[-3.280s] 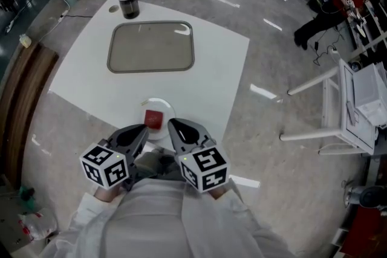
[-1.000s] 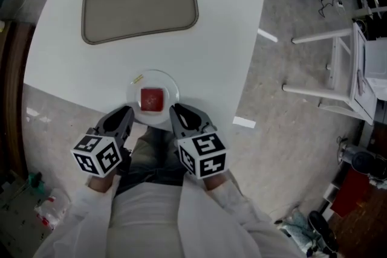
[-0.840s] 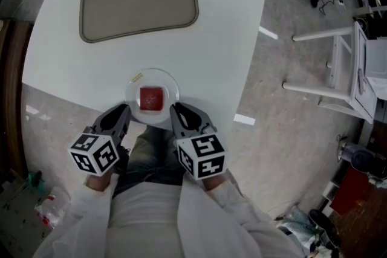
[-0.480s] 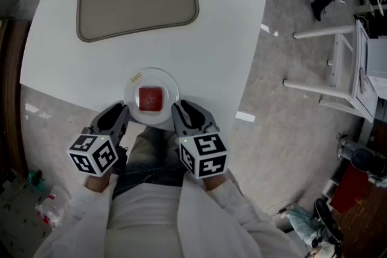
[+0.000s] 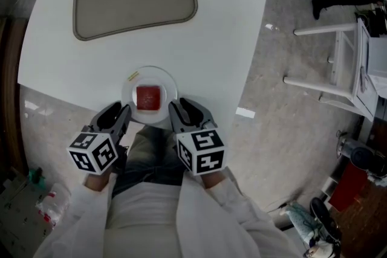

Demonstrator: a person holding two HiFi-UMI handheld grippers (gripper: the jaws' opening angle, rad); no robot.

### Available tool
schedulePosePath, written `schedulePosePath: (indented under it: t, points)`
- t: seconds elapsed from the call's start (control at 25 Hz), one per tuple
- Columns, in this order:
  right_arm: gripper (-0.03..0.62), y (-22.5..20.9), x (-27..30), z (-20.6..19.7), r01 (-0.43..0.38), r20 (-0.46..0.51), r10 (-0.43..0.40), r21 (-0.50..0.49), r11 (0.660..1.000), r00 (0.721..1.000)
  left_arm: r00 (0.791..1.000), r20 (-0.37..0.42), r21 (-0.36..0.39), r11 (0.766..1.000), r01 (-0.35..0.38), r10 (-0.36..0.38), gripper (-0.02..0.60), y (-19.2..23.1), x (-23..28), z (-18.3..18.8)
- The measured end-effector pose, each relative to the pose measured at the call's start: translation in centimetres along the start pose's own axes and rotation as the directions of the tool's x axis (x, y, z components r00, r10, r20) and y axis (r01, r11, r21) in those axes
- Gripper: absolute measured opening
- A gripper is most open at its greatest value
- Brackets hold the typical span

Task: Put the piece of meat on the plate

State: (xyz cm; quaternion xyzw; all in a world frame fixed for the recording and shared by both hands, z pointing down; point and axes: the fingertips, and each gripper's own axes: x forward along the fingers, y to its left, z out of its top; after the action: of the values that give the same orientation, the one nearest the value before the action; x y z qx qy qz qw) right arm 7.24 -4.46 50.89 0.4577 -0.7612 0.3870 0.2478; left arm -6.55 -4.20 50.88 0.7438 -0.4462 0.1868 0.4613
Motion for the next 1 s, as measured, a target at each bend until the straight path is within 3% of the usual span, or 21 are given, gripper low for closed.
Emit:
schedulePosePath:
  t: [0.56,1.0]
  points:
    - [0.101,0.13,0.75,-0.9,-0.014,-0.053,0.015,0.019,1.0,0.998,0.999,-0.032,-0.008,1.0,0.013,-0.013,0.117,-0.38,0.23,-0.35]
    - [0.101,0.25,0.86,-0.69,-0.013,-0.059,0.015,0.04,0.999,0.998,0.999,-0.026,0.026,0.999,-0.021,0.021,0.117,-0.48,0.26,-0.21]
